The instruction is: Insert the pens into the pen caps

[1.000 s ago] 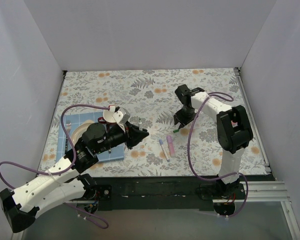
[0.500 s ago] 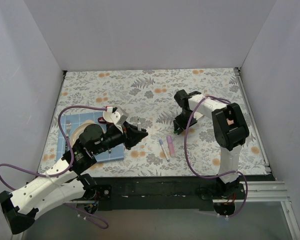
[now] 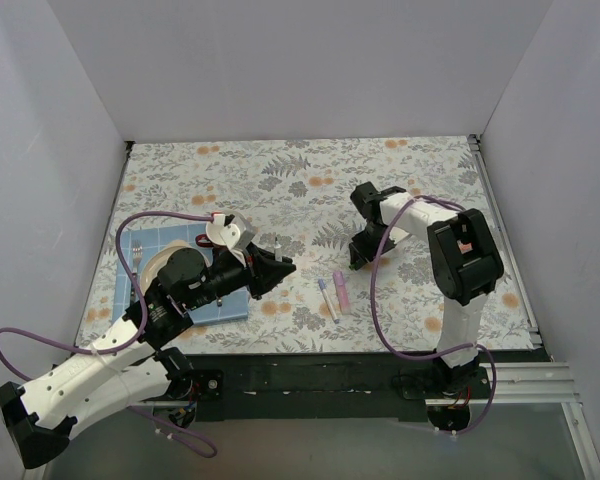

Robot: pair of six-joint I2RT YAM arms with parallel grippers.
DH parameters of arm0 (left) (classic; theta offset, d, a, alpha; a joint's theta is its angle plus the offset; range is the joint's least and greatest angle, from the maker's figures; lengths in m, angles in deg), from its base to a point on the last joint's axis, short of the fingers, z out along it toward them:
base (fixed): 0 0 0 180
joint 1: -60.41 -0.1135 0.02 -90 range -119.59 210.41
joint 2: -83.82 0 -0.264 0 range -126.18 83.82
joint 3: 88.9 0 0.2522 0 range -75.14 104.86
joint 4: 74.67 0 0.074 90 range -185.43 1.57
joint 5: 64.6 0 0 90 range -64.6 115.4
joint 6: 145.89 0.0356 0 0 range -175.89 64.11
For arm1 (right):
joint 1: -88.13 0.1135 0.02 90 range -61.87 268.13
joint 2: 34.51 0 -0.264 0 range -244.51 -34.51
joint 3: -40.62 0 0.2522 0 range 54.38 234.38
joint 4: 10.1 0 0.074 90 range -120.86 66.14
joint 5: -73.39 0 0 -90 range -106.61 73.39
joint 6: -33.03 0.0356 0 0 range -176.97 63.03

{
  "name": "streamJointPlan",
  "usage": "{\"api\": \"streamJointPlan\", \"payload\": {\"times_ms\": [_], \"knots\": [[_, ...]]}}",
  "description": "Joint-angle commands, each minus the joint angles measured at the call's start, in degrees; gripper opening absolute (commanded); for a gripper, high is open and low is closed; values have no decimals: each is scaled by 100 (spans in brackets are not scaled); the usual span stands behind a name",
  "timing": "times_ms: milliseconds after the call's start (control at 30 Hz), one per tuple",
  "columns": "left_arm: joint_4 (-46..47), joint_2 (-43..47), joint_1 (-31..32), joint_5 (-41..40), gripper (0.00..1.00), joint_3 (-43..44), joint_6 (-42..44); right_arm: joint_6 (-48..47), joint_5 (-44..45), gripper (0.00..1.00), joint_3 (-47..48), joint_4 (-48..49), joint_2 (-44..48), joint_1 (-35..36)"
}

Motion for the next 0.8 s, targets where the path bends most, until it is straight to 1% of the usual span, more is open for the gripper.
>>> {"api": "streamJointPlan", "payload": {"times_ms": [0,100,167,200,333,367,433,467,500,600,667,700,767], "knots": [[22,118,1,-126,0,-74,111,-49,555,27,-700,169,-173,118],[22,127,9,-240,0,-83,103,-198,590,20,-885,144,-251,127],[4,118,9,-284,0,-92,103,-383,633,6,-1017,179,-269,127],[13,127,9,-302,0,-92,94,-444,651,1,-1061,205,-252,136],[-40,109,1,-381,0,-92,50,-673,852,1,-1289,337,-76,136],[-40,92,1,-390,0,-110,-54,-865,923,1,-1342,442,72,153],[-13,4,9,-232,0,-127,-195,-1085,1081,1,-1492,521,248,162],[-13,-135,1,-162,0,-136,-266,-1234,1117,1,-1536,731,423,154],[-5,-215,9,-83,0,-162,-432,-1836,1126,1,-1597,915,521,145],[161,-602,9,119,0,-276,-775,-2875,1056,1,-1746,1565,846,145],[223,-908,1,242,0,-329,-942,-3080,1099,1,-1957,1699,1091,145],[398,-1032,9,286,0,-347,-1074,-3308,1047,1,-2054,1926,1180,145],[635,-1217,9,435,0,-417,-1198,-3459,951,1,-2282,2068,1399,154]]}}
